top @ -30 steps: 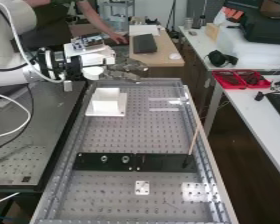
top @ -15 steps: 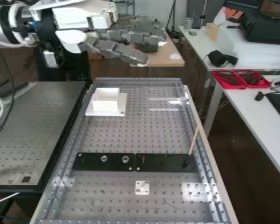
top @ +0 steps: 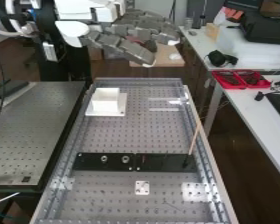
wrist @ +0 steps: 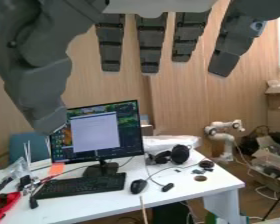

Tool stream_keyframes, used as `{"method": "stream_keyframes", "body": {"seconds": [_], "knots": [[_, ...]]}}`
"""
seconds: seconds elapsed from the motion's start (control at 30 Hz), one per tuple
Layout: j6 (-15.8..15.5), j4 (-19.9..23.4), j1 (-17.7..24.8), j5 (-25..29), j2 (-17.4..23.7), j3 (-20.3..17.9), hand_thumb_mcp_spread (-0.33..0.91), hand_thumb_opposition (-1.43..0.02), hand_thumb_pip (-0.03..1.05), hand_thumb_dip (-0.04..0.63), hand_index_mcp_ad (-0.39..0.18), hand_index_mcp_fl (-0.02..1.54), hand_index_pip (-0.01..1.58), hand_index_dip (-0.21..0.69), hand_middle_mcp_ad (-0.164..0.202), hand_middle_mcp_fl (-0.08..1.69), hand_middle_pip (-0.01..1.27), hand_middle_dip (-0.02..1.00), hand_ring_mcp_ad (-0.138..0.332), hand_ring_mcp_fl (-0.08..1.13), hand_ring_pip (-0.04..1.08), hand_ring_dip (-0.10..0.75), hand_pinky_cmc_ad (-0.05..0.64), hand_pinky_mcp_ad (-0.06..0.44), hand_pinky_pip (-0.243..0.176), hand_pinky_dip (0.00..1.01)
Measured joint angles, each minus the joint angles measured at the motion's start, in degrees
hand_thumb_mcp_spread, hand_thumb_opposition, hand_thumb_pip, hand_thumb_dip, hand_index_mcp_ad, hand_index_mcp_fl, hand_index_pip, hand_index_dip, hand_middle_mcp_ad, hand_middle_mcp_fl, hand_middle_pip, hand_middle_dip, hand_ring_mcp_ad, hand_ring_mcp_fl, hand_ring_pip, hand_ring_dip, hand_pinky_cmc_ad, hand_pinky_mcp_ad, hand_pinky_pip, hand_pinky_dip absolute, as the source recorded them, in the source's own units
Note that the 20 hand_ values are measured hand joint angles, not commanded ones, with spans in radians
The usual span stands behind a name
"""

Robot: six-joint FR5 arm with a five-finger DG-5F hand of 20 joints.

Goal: Grab the smaller nut and place it in the white container

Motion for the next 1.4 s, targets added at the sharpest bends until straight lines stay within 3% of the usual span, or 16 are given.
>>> {"method": "stream_keyframes", "body": {"seconds": [0.47, 1.4], "knots": [[-0.5, -2.5, -0.2, -0.2, -0.5, 1.1, 0.24, -0.73, 0.68, 0.159, -0.138, 0.13, 0.18, 0.197, 0.068, 0.1, 0.12, 0.24, 0.127, 0.0, 0.09, 0.099, 0.367, 0.297, -0.065, 0.29], [-0.5, -2.1, -0.9, -1.7, -0.6, 0.9, 0.24, -0.73, 0.67, 0.161, -0.136, 0.17, 0.11, 0.223, 0.07, 0.11, 0.12, 0.24, 0.127, 0.0, 0.09, 0.099, 0.363, 0.295, -0.065, 0.29]]}}
